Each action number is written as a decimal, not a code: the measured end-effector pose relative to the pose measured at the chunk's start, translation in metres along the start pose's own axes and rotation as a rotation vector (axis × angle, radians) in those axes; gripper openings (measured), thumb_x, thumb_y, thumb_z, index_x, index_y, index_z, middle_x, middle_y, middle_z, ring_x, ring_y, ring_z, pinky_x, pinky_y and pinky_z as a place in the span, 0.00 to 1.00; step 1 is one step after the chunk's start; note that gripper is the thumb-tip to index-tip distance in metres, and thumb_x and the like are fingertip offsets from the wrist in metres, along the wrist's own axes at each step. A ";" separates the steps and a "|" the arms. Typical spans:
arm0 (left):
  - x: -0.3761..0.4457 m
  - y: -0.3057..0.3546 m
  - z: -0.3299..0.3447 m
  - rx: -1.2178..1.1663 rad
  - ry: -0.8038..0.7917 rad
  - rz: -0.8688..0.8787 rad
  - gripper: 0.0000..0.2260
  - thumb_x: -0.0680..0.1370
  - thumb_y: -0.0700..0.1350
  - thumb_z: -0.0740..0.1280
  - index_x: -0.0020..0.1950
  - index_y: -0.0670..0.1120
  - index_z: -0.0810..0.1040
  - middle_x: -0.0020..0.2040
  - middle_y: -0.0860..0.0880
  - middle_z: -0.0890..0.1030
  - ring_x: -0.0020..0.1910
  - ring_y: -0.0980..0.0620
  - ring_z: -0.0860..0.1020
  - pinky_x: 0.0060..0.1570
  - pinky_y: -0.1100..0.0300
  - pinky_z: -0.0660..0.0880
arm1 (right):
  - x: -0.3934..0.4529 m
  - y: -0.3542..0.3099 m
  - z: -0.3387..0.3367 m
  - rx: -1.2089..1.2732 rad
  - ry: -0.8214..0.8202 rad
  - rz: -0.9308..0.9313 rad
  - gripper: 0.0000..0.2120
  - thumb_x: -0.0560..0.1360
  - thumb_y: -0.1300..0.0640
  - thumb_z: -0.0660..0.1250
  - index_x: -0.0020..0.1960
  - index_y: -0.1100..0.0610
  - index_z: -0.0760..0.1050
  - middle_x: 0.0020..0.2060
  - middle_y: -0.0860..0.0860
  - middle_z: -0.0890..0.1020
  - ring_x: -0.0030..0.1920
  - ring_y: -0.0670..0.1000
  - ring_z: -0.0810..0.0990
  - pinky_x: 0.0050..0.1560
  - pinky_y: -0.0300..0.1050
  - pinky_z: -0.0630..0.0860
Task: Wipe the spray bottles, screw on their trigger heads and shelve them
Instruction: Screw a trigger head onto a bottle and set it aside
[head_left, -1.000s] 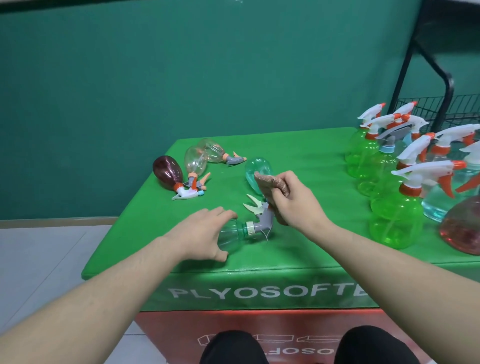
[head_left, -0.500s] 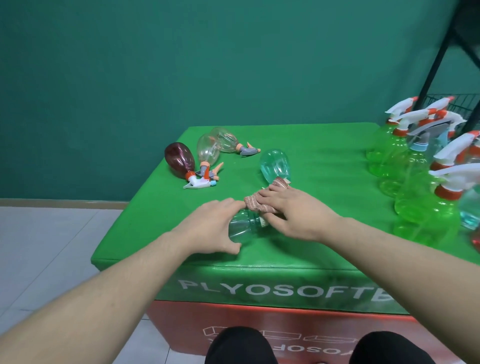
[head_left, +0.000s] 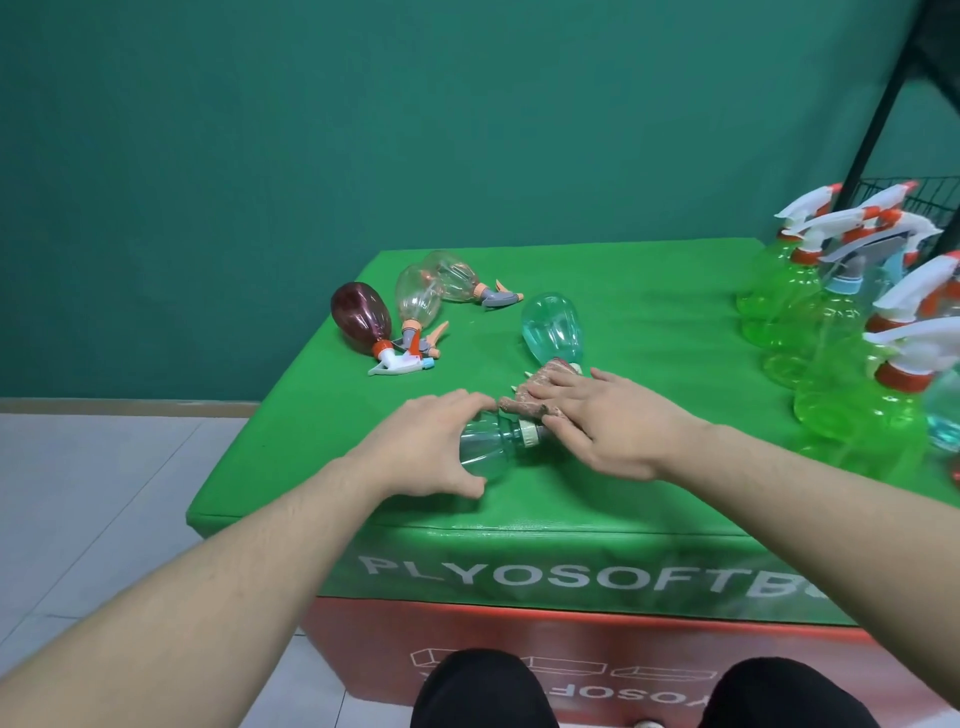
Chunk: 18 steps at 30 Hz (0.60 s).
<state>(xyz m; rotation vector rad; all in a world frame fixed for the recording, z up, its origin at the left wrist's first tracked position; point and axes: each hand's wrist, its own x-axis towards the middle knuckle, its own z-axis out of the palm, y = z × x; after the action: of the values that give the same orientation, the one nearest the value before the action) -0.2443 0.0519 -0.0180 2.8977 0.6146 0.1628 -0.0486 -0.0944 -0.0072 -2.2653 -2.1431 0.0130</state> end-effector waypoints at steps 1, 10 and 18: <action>0.000 0.000 -0.001 -0.003 -0.006 0.000 0.42 0.68 0.57 0.77 0.79 0.52 0.64 0.69 0.53 0.76 0.66 0.50 0.75 0.66 0.53 0.73 | -0.006 0.000 0.000 -0.001 0.000 0.004 0.26 0.85 0.45 0.44 0.82 0.50 0.56 0.80 0.43 0.59 0.81 0.45 0.52 0.80 0.49 0.47; 0.001 0.002 -0.001 -0.033 0.000 -0.026 0.41 0.70 0.55 0.77 0.80 0.51 0.64 0.72 0.53 0.74 0.66 0.51 0.75 0.65 0.57 0.72 | -0.022 -0.010 0.005 0.020 0.048 0.052 0.32 0.81 0.41 0.37 0.82 0.48 0.56 0.80 0.43 0.59 0.81 0.45 0.52 0.80 0.50 0.44; -0.003 0.005 0.002 -0.009 0.035 -0.033 0.42 0.69 0.56 0.77 0.80 0.53 0.64 0.68 0.53 0.77 0.64 0.50 0.76 0.64 0.55 0.73 | 0.033 -0.018 0.004 -0.006 -0.037 0.051 0.27 0.86 0.46 0.43 0.82 0.53 0.55 0.81 0.46 0.57 0.81 0.48 0.50 0.80 0.56 0.43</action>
<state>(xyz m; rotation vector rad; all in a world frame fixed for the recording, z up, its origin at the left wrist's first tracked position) -0.2449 0.0455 -0.0193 2.8798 0.6656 0.2118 -0.0652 -0.0600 -0.0105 -2.3414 -2.1047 0.0504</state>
